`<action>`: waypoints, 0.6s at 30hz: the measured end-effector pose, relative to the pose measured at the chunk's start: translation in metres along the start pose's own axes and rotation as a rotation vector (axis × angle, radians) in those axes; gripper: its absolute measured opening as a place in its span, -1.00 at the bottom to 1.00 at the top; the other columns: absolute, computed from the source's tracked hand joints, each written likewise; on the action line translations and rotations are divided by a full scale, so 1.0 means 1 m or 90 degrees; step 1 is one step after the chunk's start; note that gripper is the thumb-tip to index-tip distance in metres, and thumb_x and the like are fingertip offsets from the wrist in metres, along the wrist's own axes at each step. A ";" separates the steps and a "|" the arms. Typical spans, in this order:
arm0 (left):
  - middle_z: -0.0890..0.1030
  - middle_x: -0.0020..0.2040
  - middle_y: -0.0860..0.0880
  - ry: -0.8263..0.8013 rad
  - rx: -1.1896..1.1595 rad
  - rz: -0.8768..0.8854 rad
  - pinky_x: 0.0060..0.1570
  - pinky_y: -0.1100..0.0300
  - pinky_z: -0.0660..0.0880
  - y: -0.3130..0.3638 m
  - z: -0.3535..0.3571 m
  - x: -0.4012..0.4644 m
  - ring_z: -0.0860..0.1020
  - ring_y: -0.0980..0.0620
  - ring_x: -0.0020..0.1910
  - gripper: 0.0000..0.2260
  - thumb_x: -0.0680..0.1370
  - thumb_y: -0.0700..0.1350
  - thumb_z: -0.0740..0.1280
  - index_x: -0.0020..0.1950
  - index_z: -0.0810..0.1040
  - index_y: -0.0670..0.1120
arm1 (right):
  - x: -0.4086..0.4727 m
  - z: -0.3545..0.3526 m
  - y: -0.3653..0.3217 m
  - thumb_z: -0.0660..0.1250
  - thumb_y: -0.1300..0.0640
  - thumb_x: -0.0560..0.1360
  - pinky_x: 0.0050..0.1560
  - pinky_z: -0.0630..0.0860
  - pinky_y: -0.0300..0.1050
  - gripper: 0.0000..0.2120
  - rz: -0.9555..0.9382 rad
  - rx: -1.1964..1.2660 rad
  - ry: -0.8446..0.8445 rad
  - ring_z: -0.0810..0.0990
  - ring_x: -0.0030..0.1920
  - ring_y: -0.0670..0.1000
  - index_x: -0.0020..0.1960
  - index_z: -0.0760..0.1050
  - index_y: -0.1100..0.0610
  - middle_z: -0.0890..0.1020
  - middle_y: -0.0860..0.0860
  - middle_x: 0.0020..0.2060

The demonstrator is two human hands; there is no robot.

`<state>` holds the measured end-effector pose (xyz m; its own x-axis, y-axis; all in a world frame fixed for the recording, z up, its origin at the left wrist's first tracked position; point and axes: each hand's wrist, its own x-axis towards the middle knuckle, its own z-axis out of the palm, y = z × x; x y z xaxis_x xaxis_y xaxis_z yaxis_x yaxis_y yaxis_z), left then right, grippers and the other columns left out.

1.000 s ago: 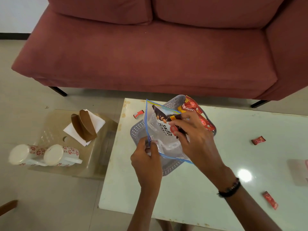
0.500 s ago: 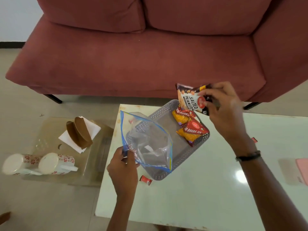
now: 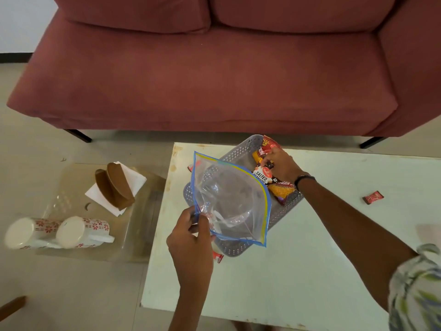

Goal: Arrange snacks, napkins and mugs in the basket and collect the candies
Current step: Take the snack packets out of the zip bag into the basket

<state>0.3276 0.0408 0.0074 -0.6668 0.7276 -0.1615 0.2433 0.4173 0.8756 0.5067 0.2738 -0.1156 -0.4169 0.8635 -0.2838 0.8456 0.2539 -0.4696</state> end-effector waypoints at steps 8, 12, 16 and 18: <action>0.64 -0.12 0.02 -0.009 -0.012 0.010 -0.30 0.29 0.61 0.002 0.011 0.001 0.65 0.04 -0.13 -0.83 0.53 -0.15 0.30 0.09 0.58 -0.13 | 0.002 0.009 0.006 0.35 0.38 0.37 0.10 0.45 -0.07 -0.79 0.030 0.045 0.015 0.52 0.15 0.18 -0.05 0.59 0.17 0.44 0.19 0.29; 0.65 -0.12 -0.01 -0.015 -0.018 0.004 -0.35 0.38 0.57 0.002 0.014 0.000 0.65 0.04 -0.14 -0.84 0.54 -0.17 0.30 0.09 0.58 -0.12 | -0.002 0.008 0.008 0.35 0.38 0.37 -0.10 0.40 -0.12 -0.79 0.040 0.084 0.043 0.51 0.06 0.14 -0.19 0.44 0.09 0.51 0.16 0.15; 0.64 -0.12 -0.01 -0.015 -0.013 -0.004 -0.35 0.41 0.55 0.003 0.016 -0.001 0.64 0.05 -0.14 -0.88 0.54 -0.17 0.30 0.05 0.57 -0.06 | -0.006 0.007 0.011 0.32 0.39 0.39 0.00 0.44 -0.02 -0.81 0.051 0.097 0.064 0.49 0.11 0.19 -0.04 0.46 0.19 0.51 0.19 0.12; 0.65 -0.11 -0.02 -0.016 -0.015 -0.014 -0.32 0.34 0.59 0.004 0.018 -0.002 0.65 0.03 -0.13 -0.88 0.54 -0.18 0.30 0.05 0.57 -0.09 | -0.012 0.006 0.010 0.33 0.35 0.41 0.06 0.42 -0.04 -0.74 0.070 0.122 0.074 0.48 0.15 0.19 0.09 0.45 0.24 0.48 0.20 0.16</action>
<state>0.3423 0.0512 0.0030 -0.6544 0.7315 -0.1916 0.2114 0.4202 0.8824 0.5184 0.2635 -0.1217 -0.2756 0.9287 -0.2482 0.8003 0.0787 -0.5944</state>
